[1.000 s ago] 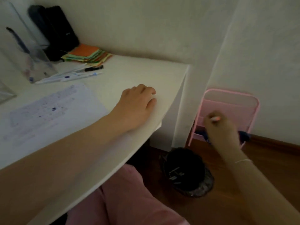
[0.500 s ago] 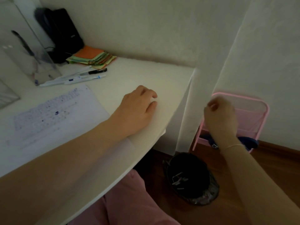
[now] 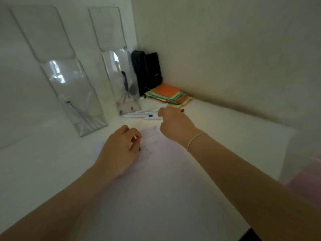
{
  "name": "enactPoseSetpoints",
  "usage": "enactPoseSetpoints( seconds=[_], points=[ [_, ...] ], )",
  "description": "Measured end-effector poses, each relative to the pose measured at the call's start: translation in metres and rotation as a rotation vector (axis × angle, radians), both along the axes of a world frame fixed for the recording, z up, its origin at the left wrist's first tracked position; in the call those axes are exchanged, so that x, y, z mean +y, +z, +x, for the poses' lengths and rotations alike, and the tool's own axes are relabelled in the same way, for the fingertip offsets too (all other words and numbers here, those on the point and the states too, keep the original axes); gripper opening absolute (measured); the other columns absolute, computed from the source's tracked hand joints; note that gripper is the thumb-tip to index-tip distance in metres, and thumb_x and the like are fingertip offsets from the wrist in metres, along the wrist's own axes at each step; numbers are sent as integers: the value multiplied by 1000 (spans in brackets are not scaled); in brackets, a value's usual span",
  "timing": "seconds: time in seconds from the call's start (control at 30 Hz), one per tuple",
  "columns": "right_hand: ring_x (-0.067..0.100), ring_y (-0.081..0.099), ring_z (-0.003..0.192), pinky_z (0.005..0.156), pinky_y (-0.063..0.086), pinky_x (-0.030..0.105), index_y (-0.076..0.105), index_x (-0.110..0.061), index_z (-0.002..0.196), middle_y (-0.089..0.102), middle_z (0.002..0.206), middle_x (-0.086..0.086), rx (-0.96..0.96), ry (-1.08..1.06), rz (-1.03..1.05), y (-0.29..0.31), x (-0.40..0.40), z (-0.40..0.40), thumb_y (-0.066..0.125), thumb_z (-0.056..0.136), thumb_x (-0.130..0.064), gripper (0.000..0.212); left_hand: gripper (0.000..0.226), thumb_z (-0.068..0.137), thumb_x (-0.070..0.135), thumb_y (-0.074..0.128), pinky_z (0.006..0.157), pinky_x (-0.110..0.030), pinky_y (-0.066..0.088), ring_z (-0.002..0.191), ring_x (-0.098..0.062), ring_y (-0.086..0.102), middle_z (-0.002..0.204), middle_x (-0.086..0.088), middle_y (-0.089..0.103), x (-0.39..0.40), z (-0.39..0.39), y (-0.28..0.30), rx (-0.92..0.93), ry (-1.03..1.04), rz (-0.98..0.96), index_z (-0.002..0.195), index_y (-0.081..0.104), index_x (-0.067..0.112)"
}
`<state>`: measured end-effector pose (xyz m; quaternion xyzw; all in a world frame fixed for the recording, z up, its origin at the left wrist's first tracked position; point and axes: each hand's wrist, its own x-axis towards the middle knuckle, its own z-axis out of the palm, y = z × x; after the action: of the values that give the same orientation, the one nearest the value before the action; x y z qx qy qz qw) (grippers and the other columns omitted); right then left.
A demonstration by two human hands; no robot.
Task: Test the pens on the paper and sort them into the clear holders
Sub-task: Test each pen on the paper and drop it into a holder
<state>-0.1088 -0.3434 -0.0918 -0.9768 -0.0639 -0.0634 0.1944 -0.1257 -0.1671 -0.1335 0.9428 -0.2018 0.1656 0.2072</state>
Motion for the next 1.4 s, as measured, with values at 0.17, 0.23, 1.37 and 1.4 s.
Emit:
enactPoseSetpoints(
  seconds=[0.17,0.23,1.37,1.4],
  points=[
    [30,54,109,87,42,37,53,-7,118,54,120,15,-16,0,-312,-21,32,54,47,90,-7,28,11,89,21,52,65,-33,47,69,-19,56,80,2,57,25,2,-18,48,25,-54,94,61,20],
    [31,49,113,92,38,38,50,-7,122,51,122,15,-43,-12,-412,-27,36,67,44,92,-8,31,10,90,22,52,68,-31,46,72,-16,56,82,4,58,26,4,-22,78,22,-91,96,60,22],
    [16,39,41,42,38,20,44,-9,61,44,44,4,308,154,1236,12,55,-2,66,84,-13,33,23,100,28,36,49,-16,33,49,-3,35,59,12,41,14,-5,12,389,-260,-639,93,57,21],
    [16,41,40,42,38,21,45,-8,62,45,44,5,299,141,1230,12,53,-2,64,87,-15,32,24,100,27,36,48,-14,32,47,-2,35,56,14,41,14,-5,13,417,-275,-658,92,57,20]
  ],
)
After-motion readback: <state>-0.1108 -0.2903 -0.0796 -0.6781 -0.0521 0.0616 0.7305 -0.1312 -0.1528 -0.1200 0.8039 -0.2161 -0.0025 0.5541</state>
